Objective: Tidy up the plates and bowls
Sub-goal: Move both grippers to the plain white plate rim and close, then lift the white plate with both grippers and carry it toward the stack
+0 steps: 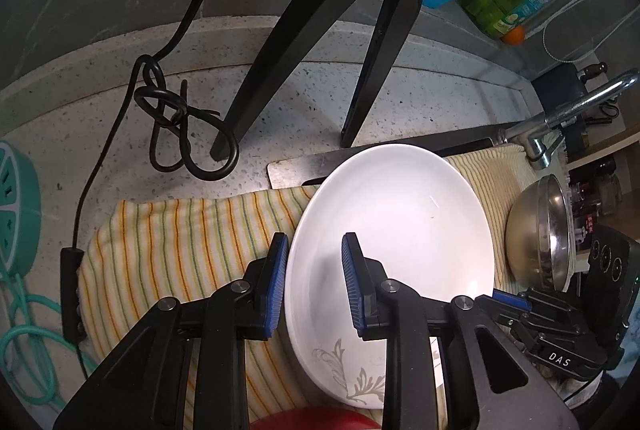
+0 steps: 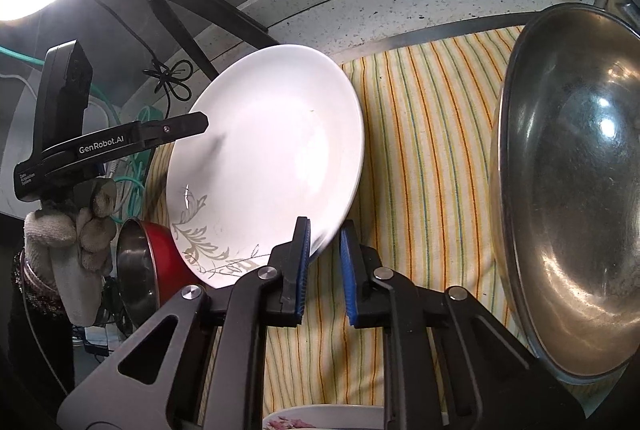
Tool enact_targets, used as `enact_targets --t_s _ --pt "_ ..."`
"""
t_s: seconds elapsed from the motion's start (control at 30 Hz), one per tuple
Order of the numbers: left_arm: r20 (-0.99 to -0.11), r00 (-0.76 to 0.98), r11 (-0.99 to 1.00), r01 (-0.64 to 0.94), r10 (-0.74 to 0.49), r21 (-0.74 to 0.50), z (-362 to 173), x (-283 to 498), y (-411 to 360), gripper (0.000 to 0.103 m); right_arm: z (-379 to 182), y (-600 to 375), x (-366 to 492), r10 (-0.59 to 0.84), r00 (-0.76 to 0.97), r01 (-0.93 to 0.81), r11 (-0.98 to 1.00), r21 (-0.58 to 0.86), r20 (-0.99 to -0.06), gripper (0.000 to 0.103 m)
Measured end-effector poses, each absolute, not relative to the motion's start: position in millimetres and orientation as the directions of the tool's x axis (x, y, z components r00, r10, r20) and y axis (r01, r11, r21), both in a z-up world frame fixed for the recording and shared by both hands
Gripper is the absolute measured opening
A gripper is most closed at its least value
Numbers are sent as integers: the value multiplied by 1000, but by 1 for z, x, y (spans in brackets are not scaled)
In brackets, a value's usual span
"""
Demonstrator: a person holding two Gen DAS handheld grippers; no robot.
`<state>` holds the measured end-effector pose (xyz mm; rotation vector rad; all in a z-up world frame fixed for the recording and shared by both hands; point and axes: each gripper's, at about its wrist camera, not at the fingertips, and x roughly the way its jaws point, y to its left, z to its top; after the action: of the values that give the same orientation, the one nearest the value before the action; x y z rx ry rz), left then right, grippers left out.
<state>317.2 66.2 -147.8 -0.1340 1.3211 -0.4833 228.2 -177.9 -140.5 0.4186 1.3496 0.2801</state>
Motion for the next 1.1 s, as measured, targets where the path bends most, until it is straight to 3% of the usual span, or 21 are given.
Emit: enact_targets --t_s 1.1 --pt "-832 229 845 328 -505 -422 -87 256 40 25 -78 -217 165 456 282 31 875 483 -844 15"
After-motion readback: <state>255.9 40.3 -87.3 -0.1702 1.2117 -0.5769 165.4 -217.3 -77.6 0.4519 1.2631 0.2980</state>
